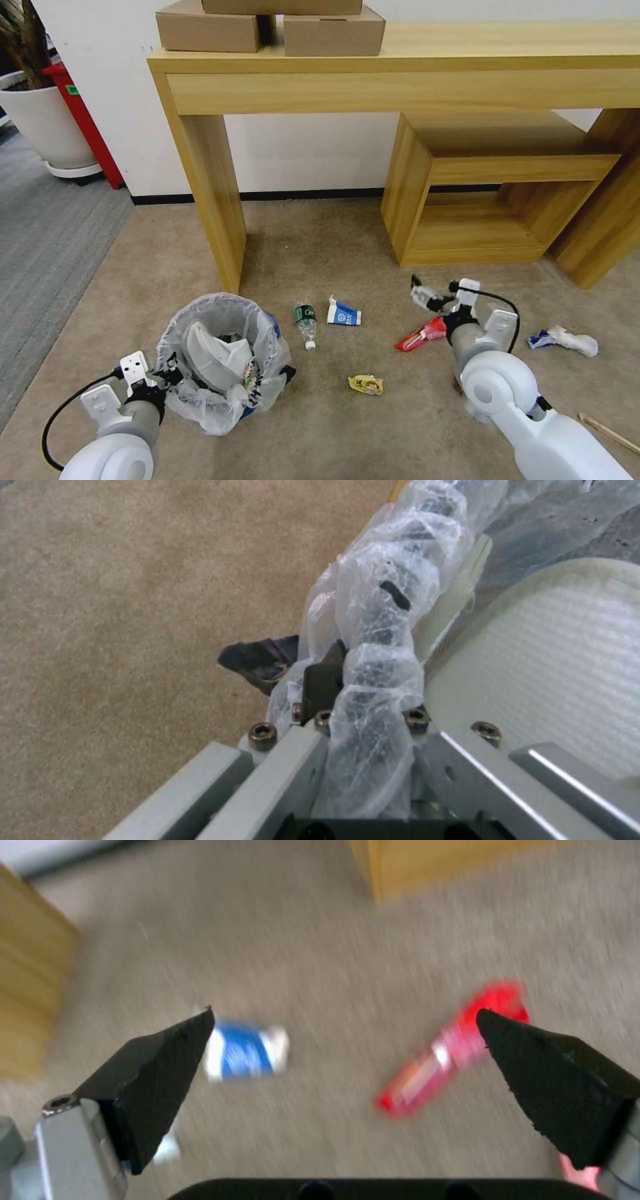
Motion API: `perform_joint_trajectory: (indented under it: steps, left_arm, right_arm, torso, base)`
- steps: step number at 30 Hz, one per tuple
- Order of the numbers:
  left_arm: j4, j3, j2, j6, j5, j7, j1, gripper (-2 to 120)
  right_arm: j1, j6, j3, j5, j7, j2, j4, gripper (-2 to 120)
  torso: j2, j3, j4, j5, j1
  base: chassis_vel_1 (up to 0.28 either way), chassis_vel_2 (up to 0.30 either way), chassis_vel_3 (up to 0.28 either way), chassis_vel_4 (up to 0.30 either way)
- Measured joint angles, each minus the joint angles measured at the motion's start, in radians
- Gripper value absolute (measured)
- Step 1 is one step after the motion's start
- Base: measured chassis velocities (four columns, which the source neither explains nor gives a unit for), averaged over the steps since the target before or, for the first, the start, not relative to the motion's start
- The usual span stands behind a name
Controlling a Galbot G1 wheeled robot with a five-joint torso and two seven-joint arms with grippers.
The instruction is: Pick up the trash bin and place the garbage on the floor into it.
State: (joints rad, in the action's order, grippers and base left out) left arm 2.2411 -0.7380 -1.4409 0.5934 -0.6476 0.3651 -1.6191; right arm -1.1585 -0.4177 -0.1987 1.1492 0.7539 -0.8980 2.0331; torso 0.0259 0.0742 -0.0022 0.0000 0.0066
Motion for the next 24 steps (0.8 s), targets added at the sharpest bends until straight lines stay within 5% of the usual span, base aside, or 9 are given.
perform_joint_trajectory:
  steps: [8, 17, 21, 24]
  left_arm:
    - [-0.017, 0.002, -0.012, -0.007, 0.013, -0.006, 0.006, 0]
    - [-0.032, 0.009, -0.019, -0.016, 0.027, -0.012, 0.007, 0]
    - [-0.035, 0.007, -0.019, -0.018, 0.028, -0.012, 0.010, 0]
    - [-0.035, 0.006, -0.024, -0.024, 0.032, -0.013, 0.007, 0]
  right_arm:
    - [0.006, -0.052, 0.112, 0.139, 0.118, 0.067, -0.040, 100]
    - [-0.028, -0.058, 0.179, 0.075, 0.113, 0.082, -0.095, 100]
    - [0.005, -0.015, 0.274, -0.141, -0.085, 0.180, -0.159, 99]
    - [0.101, 0.087, 0.446, -0.329, -0.251, 0.253, -0.229, 98]
  torso:
    - [0.000, 0.000, 0.0001, 0.0000, 0.000]
    - [0.000, 0.000, -0.0003, 0.0002, 0.000]
    - [0.000, 0.000, -0.0001, -0.0003, 0.000]
    - [0.000, 0.000, -0.0002, 0.0000, 0.000]
  base:
    - [0.000, 0.000, 0.000, 0.000]
    - [0.000, 0.000, 0.000, 0.000]
    - [0.000, 0.000, 0.000, 0.000]
    - [0.000, 0.000, 0.000, 0.000]
